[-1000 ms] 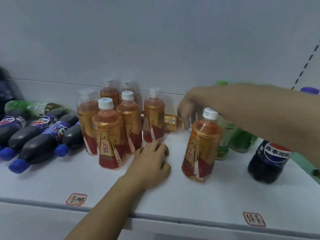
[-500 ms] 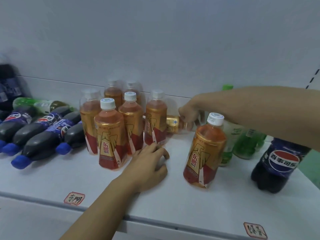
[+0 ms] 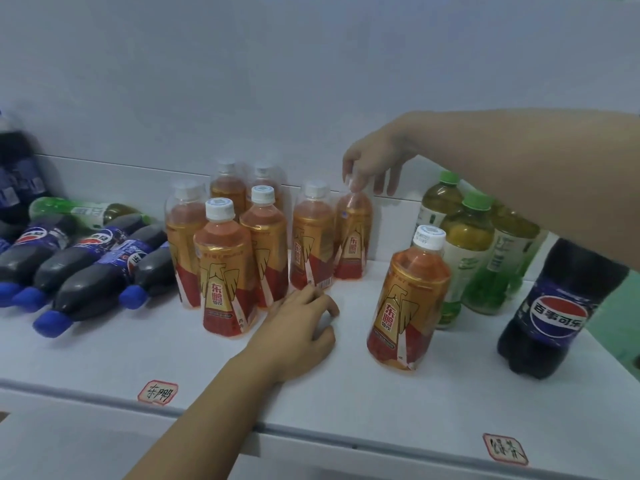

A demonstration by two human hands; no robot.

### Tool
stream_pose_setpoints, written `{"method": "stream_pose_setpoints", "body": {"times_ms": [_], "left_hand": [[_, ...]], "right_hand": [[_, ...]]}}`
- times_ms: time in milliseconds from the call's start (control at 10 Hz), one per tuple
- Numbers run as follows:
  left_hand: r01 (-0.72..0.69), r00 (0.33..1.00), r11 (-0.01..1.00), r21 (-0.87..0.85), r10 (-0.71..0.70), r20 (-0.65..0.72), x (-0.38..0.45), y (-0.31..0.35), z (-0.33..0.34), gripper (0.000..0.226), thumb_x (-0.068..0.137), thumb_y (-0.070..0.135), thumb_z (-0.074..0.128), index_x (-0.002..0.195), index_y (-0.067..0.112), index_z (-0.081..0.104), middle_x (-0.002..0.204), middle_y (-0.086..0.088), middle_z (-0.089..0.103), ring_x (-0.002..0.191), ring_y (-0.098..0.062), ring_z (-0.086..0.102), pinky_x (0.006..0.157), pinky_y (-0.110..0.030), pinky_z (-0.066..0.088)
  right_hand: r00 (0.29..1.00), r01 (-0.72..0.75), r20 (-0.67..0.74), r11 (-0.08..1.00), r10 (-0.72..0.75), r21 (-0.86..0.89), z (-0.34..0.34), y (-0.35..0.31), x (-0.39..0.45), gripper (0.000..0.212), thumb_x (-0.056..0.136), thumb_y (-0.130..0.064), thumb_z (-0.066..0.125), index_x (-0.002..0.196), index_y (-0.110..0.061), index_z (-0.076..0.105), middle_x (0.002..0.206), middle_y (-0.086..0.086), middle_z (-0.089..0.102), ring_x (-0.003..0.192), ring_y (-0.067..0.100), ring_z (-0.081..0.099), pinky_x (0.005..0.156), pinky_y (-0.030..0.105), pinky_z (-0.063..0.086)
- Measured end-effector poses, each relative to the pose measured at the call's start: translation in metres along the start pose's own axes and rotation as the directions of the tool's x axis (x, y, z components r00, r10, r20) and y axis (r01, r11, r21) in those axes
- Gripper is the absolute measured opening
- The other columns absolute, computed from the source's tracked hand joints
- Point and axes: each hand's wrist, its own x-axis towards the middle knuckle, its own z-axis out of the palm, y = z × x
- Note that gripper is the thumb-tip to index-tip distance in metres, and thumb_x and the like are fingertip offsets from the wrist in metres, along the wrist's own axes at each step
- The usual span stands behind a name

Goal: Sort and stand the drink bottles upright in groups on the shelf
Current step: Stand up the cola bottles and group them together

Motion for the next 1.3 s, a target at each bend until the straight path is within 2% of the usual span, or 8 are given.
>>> {"method": "stream_pose_setpoints", "body": {"times_ms": [200, 400, 600, 800, 900, 1000, 1100, 1300], "left_hand": [[-0.006, 1.000, 1.000, -0.018, 0.006, -0.009, -0.004, 0.007, -0.008, 0.031, 0.096, 0.029, 0.052, 0.124, 0.027, 0.062, 0.129, 0.011, 0.052, 0.116, -0.016, 0.053, 0.097, -0.035, 0.048], [-0.103, 0.976, 0.992, 0.073, 0.087, 0.199, -0.018, 0.006, -0.047, 0.032, 0.098, 0.031, 0.054, 0.128, 0.030, 0.063, 0.125, 0.010, 0.060, 0.108, -0.011, 0.059, 0.093, -0.034, 0.054], [-0.198, 0.959, 0.980, 0.014, 0.191, 0.209, -0.064, -0.023, -0.119, 0.010, 0.093, 0.022, 0.062, 0.095, 0.026, 0.072, 0.086, 0.016, 0.067, 0.077, -0.002, 0.062, 0.065, -0.011, 0.046], [-0.251, 0.958, 0.963, 0.100, 0.232, 0.168, -0.122, -0.089, -0.179, 0.014, 0.088, 0.023, 0.058, 0.092, 0.022, 0.072, 0.081, 0.009, 0.070, 0.072, -0.011, 0.064, 0.068, -0.034, 0.055], [-0.174, 0.984, 0.981, 0.091, 0.176, -0.012, -0.147, -0.137, -0.200, 0.014, 0.087, 0.021, 0.059, 0.088, 0.021, 0.072, 0.071, 0.008, 0.065, 0.063, -0.012, 0.058, 0.064, -0.032, 0.052], [-0.047, 0.983, 0.998, 0.046, 0.055, -0.177, -0.164, -0.185, -0.213, 0.012, 0.089, 0.015, 0.062, 0.089, 0.020, 0.073, 0.075, 0.005, 0.068, 0.066, -0.014, 0.061, 0.065, -0.035, 0.052], [0.043, 0.976, 0.999, 0.018, -0.039, -0.215, -0.158, -0.221, -0.224, 0.016, 0.088, 0.009, 0.064, 0.093, 0.019, 0.075, 0.088, 0.004, 0.068, 0.078, -0.013, 0.061, 0.072, -0.028, 0.048], [0.060, 0.988, 0.993, 0.102, -0.044, -0.151, -0.124, -0.235, -0.220, 0.009, 0.084, 0.022, 0.061, 0.093, 0.025, 0.062, 0.094, 0.001, 0.062, 0.097, -0.025, 0.054, 0.084, -0.044, 0.048]], "right_hand": [[1.000, -0.022, -0.014, 0.997, 0.024, 0.075, -0.002, -0.016, -0.008, 0.021, 0.079, -0.019, 0.079, 0.099, -0.018, 0.074, 0.107, 0.011, 0.075, 0.088, 0.029, 0.072, 0.080, 0.046, 0.060], [0.999, -0.023, -0.023, 0.999, 0.023, -0.039, 0.000, -0.026, -0.019, 0.042, 0.094, -0.021, 0.069, 0.134, -0.016, 0.056, 0.126, 0.007, 0.060, 0.092, 0.029, 0.069, 0.083, 0.046, 0.059], [0.901, 0.082, -0.410, 0.984, -0.140, -0.156, -0.020, -0.078, -0.057, 0.049, 0.096, -0.039, 0.063, 0.138, -0.017, 0.051, 0.132, 0.012, 0.060, 0.122, 0.032, 0.052, 0.095, 0.036, 0.042], [0.770, 0.281, -0.566, 0.953, -0.294, -0.112, 0.004, -0.187, -0.089, 0.039, 0.098, -0.037, 0.060, 0.133, -0.021, 0.052, 0.123, 0.010, 0.057, 0.106, 0.024, 0.049, 0.091, 0.036, 0.040], [0.765, 0.286, -0.559, 0.947, -0.319, -0.149, 0.033, -0.240, -0.092, 0.037, 0.097, -0.038, 0.058, 0.131, -0.029, 0.050, 0.124, 0.005, 0.054, 0.116, 0.028, 0.051, 0.098, 0.051, 0.046], [0.756, 0.300, -0.571, 0.945, -0.320, -0.133, 0.068, -0.281, -0.090, 0.036, 0.095, -0.034, 0.058, 0.130, -0.031, 0.051, 0.124, 0.003, 0.051, 0.120, 0.028, 0.049, 0.100, 0.050, 0.045], [0.776, 0.312, -0.548, 0.945, -0.313, -0.099, 0.106, -0.308, -0.083, 0.038, 0.096, -0.027, 0.054, 0.133, -0.025, 0.048, 0.126, 0.005, 0.051, 0.119, 0.029, 0.050, 0.096, 0.047, 0.047], [0.876, 0.149, -0.453, 0.986, -0.165, -0.071, 0.155, -0.326, -0.056, 0.047, 0.097, -0.044, 0.053, 0.134, -0.019, 0.038, 0.127, 0.012, 0.057, 0.106, 0.039, 0.062, 0.072, 0.040, 0.044]]}}
